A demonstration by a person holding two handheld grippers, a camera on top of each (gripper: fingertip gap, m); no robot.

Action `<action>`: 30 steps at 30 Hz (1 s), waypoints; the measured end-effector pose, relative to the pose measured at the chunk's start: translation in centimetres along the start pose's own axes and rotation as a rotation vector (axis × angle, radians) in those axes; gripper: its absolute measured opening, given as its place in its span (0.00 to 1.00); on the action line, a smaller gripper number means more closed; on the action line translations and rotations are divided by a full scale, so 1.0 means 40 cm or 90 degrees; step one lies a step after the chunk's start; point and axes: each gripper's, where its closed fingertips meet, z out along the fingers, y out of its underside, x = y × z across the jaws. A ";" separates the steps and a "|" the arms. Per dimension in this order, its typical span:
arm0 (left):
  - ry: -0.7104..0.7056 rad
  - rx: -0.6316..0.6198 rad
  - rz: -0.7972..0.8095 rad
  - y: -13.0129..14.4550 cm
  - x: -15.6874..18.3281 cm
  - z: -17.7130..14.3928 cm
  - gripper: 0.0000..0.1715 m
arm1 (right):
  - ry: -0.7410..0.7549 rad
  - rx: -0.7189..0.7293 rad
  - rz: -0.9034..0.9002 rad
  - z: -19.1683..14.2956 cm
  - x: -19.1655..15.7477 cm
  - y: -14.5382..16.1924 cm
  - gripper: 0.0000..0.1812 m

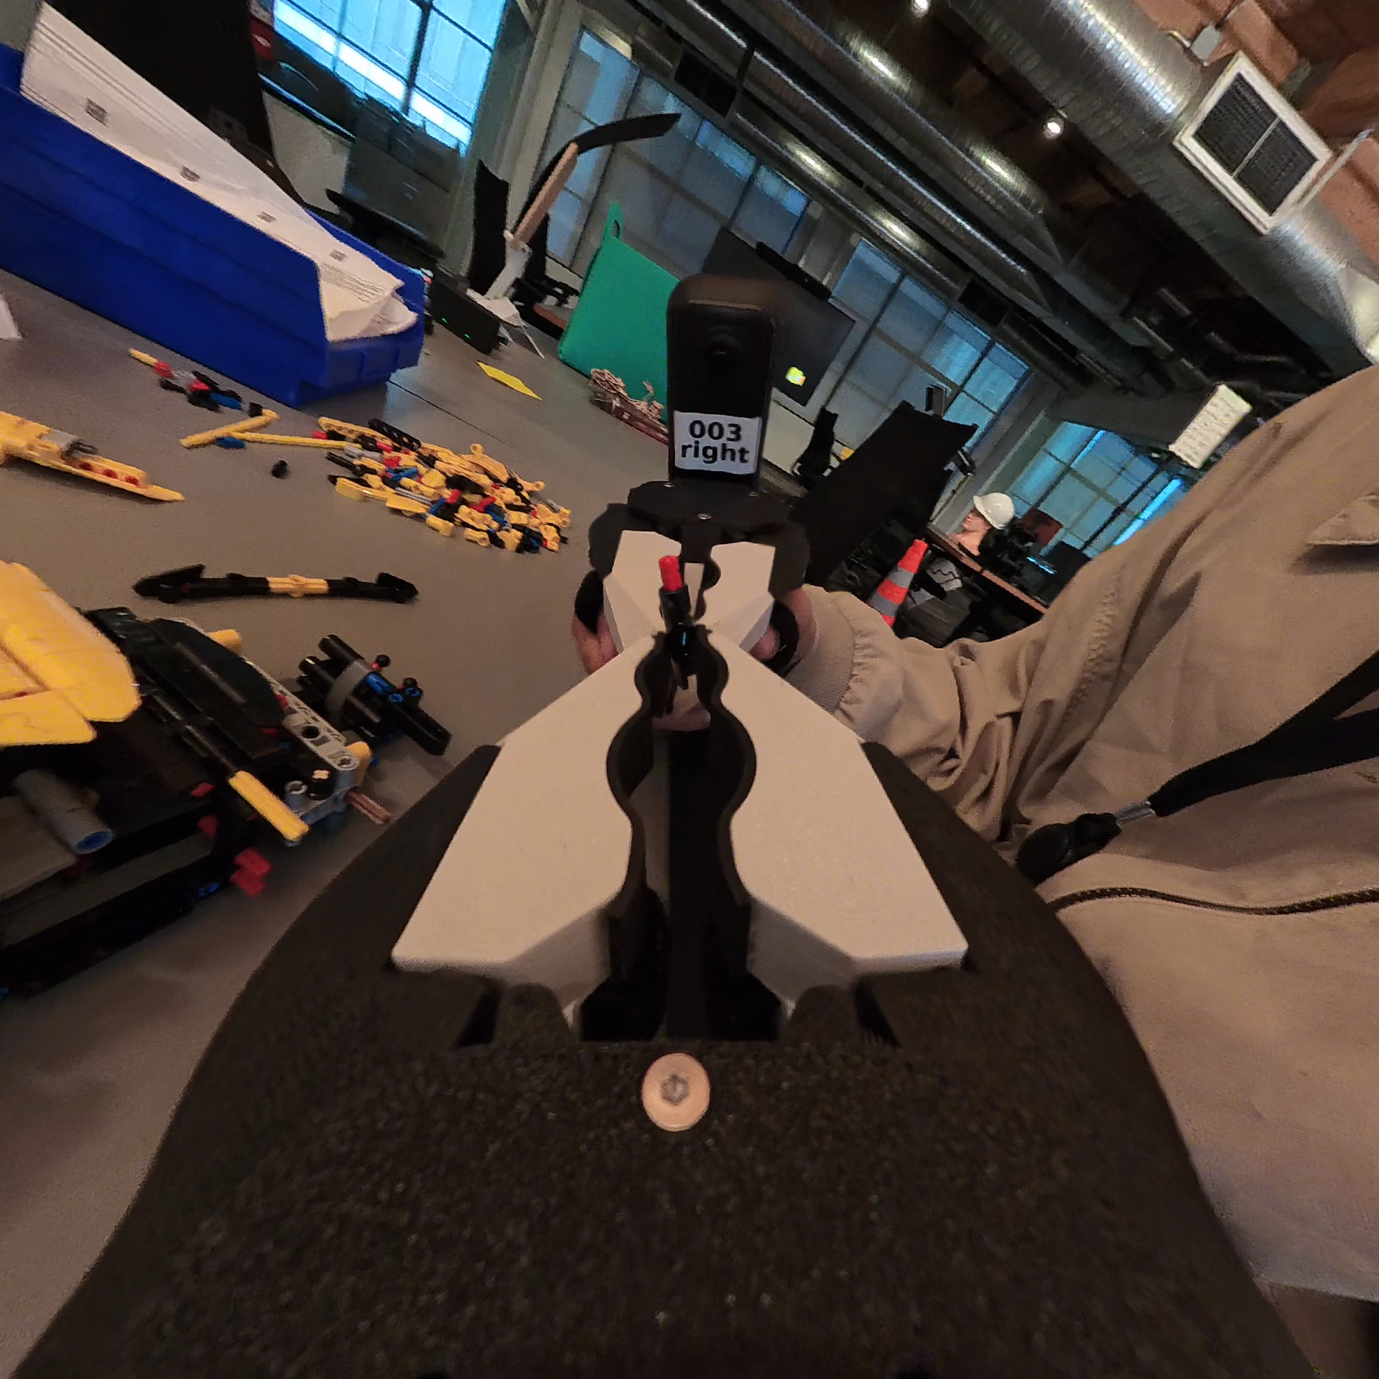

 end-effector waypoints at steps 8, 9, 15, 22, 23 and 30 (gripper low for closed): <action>-0.004 -0.018 -0.003 0.013 -0.006 0.008 0.03 | 0.012 0.028 -0.059 0.005 -0.014 -0.019 0.06; -0.004 -0.019 0.000 0.015 -0.005 0.008 0.03 | 0.011 0.019 -0.062 0.013 -0.017 -0.014 0.07; -0.046 -0.030 0.041 0.018 -0.021 0.005 0.03 | 0.006 0.059 -0.020 -0.031 0.000 -0.038 0.06; -0.059 -0.060 0.086 0.036 -0.018 0.017 0.03 | -0.012 0.108 0.065 -0.020 0.007 -0.062 0.05; -0.056 -0.058 0.081 0.034 -0.017 0.016 0.03 | -0.011 0.111 0.067 -0.020 0.008 -0.064 0.05; -0.036 -0.057 0.071 0.035 -0.006 0.019 0.03 | -0.017 0.100 0.069 -0.004 -0.003 -0.057 0.03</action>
